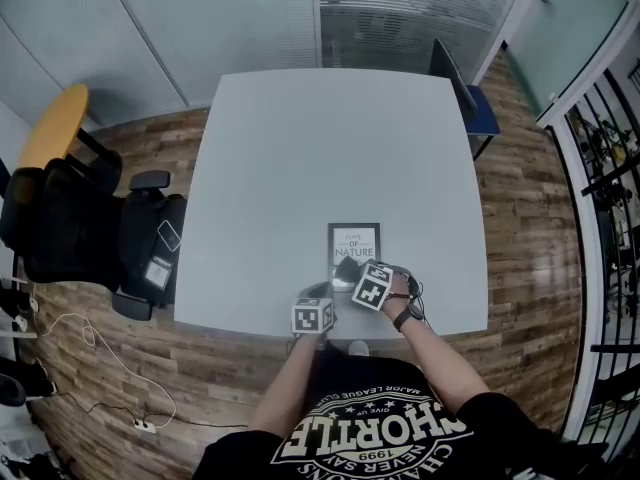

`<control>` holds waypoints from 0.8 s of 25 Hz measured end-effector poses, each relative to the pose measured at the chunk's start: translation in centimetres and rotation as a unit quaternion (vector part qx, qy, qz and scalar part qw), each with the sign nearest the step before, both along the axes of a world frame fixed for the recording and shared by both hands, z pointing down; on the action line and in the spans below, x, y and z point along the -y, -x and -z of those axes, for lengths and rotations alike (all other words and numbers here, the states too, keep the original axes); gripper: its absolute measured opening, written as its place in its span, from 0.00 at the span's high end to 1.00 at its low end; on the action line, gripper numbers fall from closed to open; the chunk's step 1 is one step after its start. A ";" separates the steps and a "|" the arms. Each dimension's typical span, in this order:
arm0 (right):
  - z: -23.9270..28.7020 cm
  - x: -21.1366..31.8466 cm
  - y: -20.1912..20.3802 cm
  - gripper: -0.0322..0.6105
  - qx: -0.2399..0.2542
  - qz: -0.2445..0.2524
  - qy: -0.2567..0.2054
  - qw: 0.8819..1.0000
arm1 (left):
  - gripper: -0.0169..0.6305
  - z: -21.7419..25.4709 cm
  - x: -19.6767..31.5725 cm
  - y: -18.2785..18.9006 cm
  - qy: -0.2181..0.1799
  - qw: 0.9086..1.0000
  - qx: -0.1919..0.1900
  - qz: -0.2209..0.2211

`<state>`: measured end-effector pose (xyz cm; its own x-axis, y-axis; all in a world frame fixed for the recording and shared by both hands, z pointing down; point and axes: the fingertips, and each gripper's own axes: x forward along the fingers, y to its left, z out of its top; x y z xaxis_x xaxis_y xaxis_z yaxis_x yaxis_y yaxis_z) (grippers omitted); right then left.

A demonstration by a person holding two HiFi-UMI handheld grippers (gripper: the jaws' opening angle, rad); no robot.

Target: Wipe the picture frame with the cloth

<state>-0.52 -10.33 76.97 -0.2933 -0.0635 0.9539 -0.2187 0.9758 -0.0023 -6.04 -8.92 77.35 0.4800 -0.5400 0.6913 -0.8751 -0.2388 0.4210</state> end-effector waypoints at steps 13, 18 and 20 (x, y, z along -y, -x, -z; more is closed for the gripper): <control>0.5 0.1 -4.1 0.83 -0.010 -0.020 -0.028 0.999 | 0.96 0.3 -0.1 0.0 0.009 1.000 -0.022 0.018; 2.2 -0.4 0.5 0.83 0.038 0.018 -0.026 0.999 | 0.96 0.8 -0.6 1.5 -0.003 1.000 -0.005 0.024; 2.3 -1.0 2.9 0.83 0.047 0.047 -0.023 0.997 | 0.96 0.9 -1.0 2.7 0.004 0.999 -0.003 0.037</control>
<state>-3.37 -9.31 74.63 -0.3887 -0.0739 0.9184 -0.1265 0.9916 0.0263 -8.78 -7.93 76.42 0.4425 -0.5692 0.6929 -0.8880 -0.1706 0.4269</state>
